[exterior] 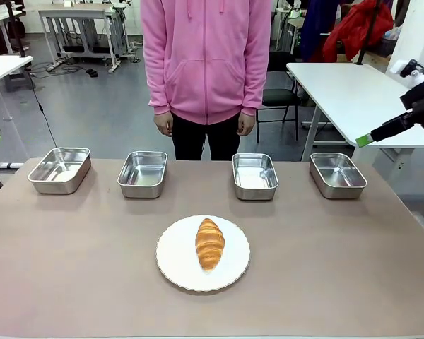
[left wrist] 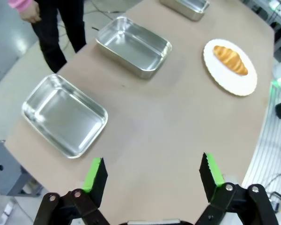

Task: Place the bread in the container.
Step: Place the Butter Roll into the Airtight Container indicated by the human.

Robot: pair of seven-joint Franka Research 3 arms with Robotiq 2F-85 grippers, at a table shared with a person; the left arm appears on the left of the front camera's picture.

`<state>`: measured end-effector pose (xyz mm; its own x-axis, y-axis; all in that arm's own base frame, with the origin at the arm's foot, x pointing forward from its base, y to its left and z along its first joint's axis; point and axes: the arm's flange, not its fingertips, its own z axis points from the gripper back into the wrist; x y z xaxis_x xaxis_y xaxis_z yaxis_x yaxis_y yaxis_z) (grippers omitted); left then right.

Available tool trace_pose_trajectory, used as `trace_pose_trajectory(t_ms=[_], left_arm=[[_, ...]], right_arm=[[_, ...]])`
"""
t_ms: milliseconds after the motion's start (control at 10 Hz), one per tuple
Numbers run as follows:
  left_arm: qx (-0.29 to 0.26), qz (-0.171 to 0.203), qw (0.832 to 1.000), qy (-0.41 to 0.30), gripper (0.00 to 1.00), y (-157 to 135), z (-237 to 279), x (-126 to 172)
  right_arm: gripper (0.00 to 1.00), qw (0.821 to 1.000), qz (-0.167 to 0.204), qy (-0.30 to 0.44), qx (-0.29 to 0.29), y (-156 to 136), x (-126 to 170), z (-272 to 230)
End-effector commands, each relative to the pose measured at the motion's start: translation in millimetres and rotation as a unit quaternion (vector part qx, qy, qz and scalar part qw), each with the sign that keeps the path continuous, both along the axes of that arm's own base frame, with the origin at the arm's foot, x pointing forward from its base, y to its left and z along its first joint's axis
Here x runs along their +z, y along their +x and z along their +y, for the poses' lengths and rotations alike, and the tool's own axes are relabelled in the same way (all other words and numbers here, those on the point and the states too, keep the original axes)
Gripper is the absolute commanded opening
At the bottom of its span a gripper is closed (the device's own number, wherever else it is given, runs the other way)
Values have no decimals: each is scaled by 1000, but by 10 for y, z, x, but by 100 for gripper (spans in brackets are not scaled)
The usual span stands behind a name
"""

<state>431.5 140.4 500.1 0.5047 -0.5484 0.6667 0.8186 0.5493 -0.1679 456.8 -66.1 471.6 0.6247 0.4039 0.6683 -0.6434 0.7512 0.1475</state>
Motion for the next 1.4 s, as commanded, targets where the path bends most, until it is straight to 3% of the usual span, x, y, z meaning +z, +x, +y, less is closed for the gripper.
trace_pose_trajectory(t_ms=[0, 500, 800, 1300], left_arm=[[-5, 8, 1000, 1, 100, -24, -115, 37], [-4, 11, 1000, 13, 100, -8, -120, 29], [-15, -35, 999, 3, 100, 200, 232, 32], [-50, -89, 994, -40, 100, 195, 713, 101]], right_arm=[[100, 1000, 8, -1, -4, -31, 60, 57], [100, 1000, 8, -16, 1, -24, 30, 62], [100, 999, -17, 39, 7, 80, 39, -434], [100, 994, -43, 97, 16, 137, 26, -990]])
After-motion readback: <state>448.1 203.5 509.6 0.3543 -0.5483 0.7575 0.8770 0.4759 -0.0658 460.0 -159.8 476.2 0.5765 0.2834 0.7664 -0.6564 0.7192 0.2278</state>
